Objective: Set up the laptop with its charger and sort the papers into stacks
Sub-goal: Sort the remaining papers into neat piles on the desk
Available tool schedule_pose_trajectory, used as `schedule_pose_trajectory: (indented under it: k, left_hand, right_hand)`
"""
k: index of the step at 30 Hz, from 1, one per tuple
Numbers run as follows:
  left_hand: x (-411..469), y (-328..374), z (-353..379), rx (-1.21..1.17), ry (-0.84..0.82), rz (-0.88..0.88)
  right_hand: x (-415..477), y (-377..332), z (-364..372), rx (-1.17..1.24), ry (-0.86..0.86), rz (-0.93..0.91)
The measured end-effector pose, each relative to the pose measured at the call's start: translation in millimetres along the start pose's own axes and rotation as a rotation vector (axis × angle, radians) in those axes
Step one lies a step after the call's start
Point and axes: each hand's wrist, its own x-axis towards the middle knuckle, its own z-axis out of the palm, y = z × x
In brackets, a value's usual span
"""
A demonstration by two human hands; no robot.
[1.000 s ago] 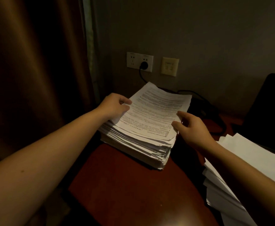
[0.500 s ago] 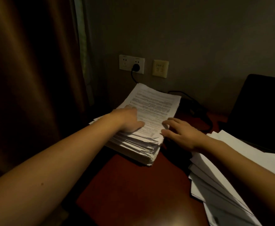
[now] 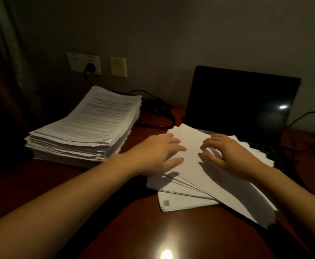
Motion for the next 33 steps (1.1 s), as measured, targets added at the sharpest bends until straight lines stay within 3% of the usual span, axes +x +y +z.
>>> schedule_pose_trajectory:
  k: [2,4,8,11,13,18,21,26,33]
  left_hand:
    - [8.5,-0.3,27.6,0.051,-0.184,-0.024]
    - [17.2,-8.0,41.5,0.042,-0.190,-0.126]
    - [31.4,-16.1,38.0,-0.010,-0.013,-0.394]
    - [29.7,-19.7,25.6,-0.250,0.181,-0.561]
    - [24.8,-23.1,14.4,-0.431,0.224,-0.656]
    - [13.6,-27.7,-0.8,-0.677,0.013,-0.848]
    - [14.4,-24.6,1.3,-0.658,-0.049,-0.879]
    - [19.0,-14.8,9.3,-0.704,0.096,-0.852]
    - [28.7,5.0,12.1,-0.815,0.097,-0.725]
  right_hand:
    - [-21.7,10.6,4.4,-0.072,-0.074,0.006]
    - [-39.0,15.5,16.1,-0.062,-0.153,0.086]
    - [-44.5,10.2,23.0,-0.062,-0.161,0.254]
    - [-31.1,21.1,8.9,0.006,-0.070,0.354]
    - [-25.0,36.5,1.6,0.068,-0.044,0.430]
    - [-14.0,57.2,-4.5,0.040,-0.149,0.532]
    - [-10.3,55.9,-10.3,0.002,-0.204,0.558]
    - [-10.2,46.4,-17.3,-0.009,-0.238,0.560]
    - [-16.4,36.6,-10.3,-0.059,-0.207,0.512]
